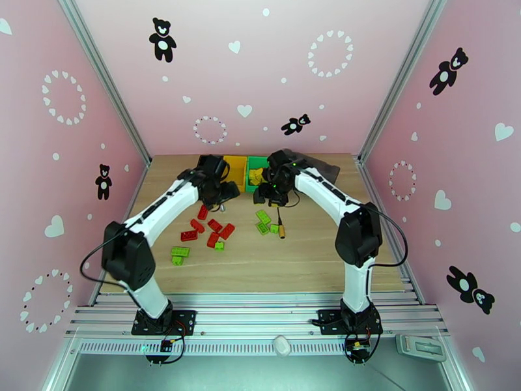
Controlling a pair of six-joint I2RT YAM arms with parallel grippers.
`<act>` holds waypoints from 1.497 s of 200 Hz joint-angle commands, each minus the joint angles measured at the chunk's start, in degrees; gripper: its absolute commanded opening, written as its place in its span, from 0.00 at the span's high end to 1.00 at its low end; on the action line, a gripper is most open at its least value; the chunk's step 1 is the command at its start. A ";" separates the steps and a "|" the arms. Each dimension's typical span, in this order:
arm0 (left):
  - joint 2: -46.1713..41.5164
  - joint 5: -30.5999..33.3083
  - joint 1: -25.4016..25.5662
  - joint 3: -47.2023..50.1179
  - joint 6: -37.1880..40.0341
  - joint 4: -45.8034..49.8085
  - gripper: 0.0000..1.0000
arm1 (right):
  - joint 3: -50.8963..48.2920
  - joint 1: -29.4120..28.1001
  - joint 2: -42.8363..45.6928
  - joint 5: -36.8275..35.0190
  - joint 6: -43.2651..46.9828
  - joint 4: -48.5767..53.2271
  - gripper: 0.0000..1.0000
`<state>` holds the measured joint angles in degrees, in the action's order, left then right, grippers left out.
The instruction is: Sort the legos into containers by color
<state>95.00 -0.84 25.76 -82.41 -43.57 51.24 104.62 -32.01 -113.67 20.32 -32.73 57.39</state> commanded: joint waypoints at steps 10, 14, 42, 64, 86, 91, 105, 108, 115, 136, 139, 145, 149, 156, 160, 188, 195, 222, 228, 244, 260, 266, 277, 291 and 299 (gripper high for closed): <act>-5.96 3.97 2.31 7.94 -1.15 3.08 0.24 | 1.18 -1.89 -2.17 -3.94 2.69 4.55 0.44; -6.43 4.26 2.81 9.04 -1.25 3.28 0.25 | 1.01 -2.11 -2.17 -4.25 2.79 4.65 0.44; -8.20 5.58 6.59 14.81 -3.25 4.70 0.32 | -2.03 -3.22 -1.35 -4.90 2.59 4.17 0.47; -8.05 5.38 8.98 17.93 -5.01 4.09 0.34 | -5.58 -3.85 0.18 -4.74 1.91 2.94 0.47; -6.51 5.19 10.90 19.45 -5.39 2.75 0.33 | -8.59 -4.50 1.51 -4.68 1.59 2.05 0.47; -5.99 5.19 11.02 19.65 -5.40 2.57 0.33 | -9.15 -4.47 1.75 -4.64 1.53 1.87 0.47; -4.93 5.07 11.09 20.24 -5.06 1.70 0.33 | -10.63 -4.60 2.42 -4.30 1.19 1.42 0.46; -4.67 5.11 11.07 20.38 -4.96 1.41 0.33 | -10.86 -4.70 2.53 -4.24 1.06 1.30 0.46; -4.23 4.98 11.07 20.64 -4.33 0.86 0.33 | -11.39 -4.64 2.81 -4.19 1.02 1.11 0.46; -2.58 4.21 11.11 21.06 -2.35 -0.61 0.33 | -12.25 -4.71 3.47 -4.12 0.66 0.83 0.46; -2.28 4.18 11.10 21.02 -2.07 -0.62 0.33 | -12.29 -4.65 3.58 -4.07 0.65 0.82 0.46; -1.76 4.33 11.13 20.98 -1.61 -0.57 0.33 | -12.37 -4.64 3.65 -4.14 0.57 0.80 0.46; -1.53 4.46 11.07 20.98 -1.40 -0.53 0.33 | -12.39 -4.64 3.70 -4.11 0.56 0.80 0.46; -1.11 4.58 11.08 20.89 -1.08 -0.39 0.33 | -12.50 -4.66 3.87 -4.10 0.48 0.72 0.46; -0.94 4.57 11.09 20.89 -0.93 -0.48 0.33 | -12.43 -4.64 3.96 -4.11 0.45 0.76 0.46; 0.22 4.90 11.04 20.84 -0.22 -0.62 0.33 | -13.04 -4.64 4.35 -3.88 0.06 0.38 0.46; 0.52 4.98 10.97 20.86 -0.24 -0.62 0.34 | -13.23 -4.69 4.43 -3.88 -0.04 0.29 0.46; 1.13 5.80 10.73 20.80 -0.13 0.31 0.34 | -14.04 -4.74 4.99 -3.87 -0.53 -0.15 0.46; 1.21 6.14 10.79 20.71 0.02 0.59 0.34 | -14.28 -4.69 5.11 -3.88 -0.66 -0.25 0.46; 1.32 6.86 10.67 20.62 0.40 1.13 0.34 | -14.56 -4.75 5.24 -3.95 -0.91 -0.37 0.46; 1.75 7.08 10.37 20.54 0.77 1.38 0.34 | -14.61 -4.69 5.27 -3.83 -1.03 -0.46 0.46; 1.98 7.04 10.16 20.54 0.86 1.19 0.34 | -14.60 -4.79 5.29 -3.77 -1.09 -0.48 0.46; 2.48 6.88 9.84 20.47 1.00 0.75 0.35 | -14.62 -4.78 5.29 -3.79 -1.26 -0.57 0.46; 3.18 6.56 9.71 20.09 1.38 0.26 0.36 | -14.47 -4.79 5.28 -3.79 -1.29 -0.58 0.46; 3.88 6.55 9.66 19.61 1.73 0.26 0.38 | -14.46 -4.79 5.21 -3.68 -1.40 -0.65 0.46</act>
<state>96.84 4.71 35.88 -61.91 -43.40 51.66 90.83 -36.38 -110.80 16.27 -33.36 56.86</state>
